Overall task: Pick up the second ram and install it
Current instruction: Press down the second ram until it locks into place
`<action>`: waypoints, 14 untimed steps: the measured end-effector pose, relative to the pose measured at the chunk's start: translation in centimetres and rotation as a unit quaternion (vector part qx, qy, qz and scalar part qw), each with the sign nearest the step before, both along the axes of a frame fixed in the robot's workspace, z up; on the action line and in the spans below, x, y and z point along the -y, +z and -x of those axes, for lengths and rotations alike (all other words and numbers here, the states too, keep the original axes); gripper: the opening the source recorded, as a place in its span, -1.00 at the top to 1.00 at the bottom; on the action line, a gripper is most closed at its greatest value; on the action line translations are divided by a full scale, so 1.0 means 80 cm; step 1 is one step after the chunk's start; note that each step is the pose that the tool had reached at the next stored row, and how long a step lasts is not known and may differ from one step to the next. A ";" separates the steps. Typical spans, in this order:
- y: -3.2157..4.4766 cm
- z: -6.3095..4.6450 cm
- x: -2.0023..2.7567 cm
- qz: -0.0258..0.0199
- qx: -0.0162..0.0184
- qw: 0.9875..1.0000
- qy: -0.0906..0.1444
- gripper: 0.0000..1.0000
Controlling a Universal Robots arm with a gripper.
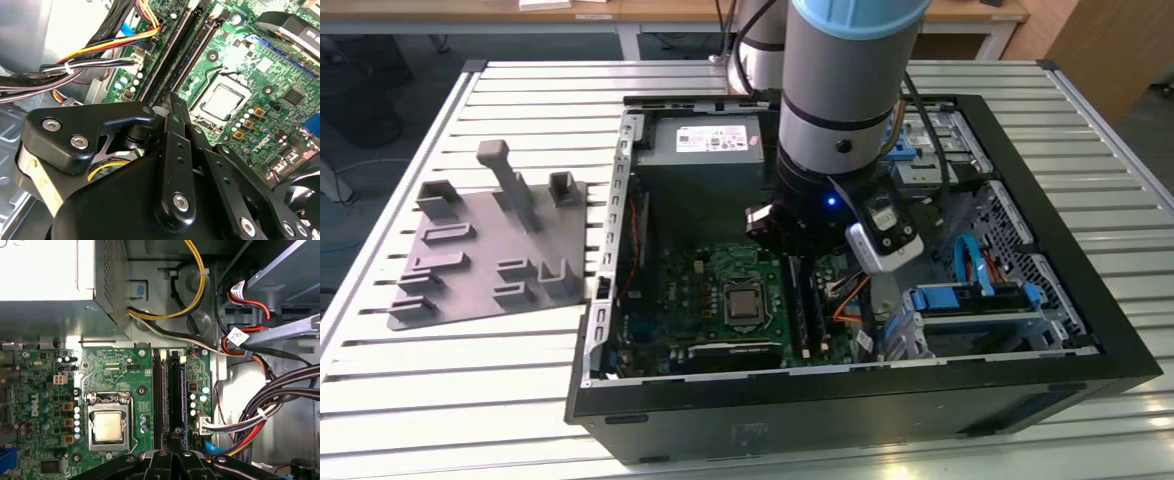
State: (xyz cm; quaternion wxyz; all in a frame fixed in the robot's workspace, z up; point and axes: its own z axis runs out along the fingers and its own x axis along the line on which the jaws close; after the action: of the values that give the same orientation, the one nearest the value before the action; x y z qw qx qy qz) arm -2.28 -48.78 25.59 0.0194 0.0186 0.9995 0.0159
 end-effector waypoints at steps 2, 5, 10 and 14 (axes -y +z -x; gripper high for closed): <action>-0.0066 0.000 -0.0060 0.000 0.000 1.000 0.000 0.80; -0.0134 0.000 -0.0143 0.000 0.000 1.000 0.000 0.80; -0.0247 0.001 -0.0352 0.000 0.000 1.000 0.000 0.80; -0.0337 0.007 -0.0442 0.000 0.003 1.000 0.001 0.80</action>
State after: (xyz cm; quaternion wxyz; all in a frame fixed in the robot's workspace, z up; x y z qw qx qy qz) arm -2.85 -45.24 22.89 0.0226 0.0173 0.9995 0.0161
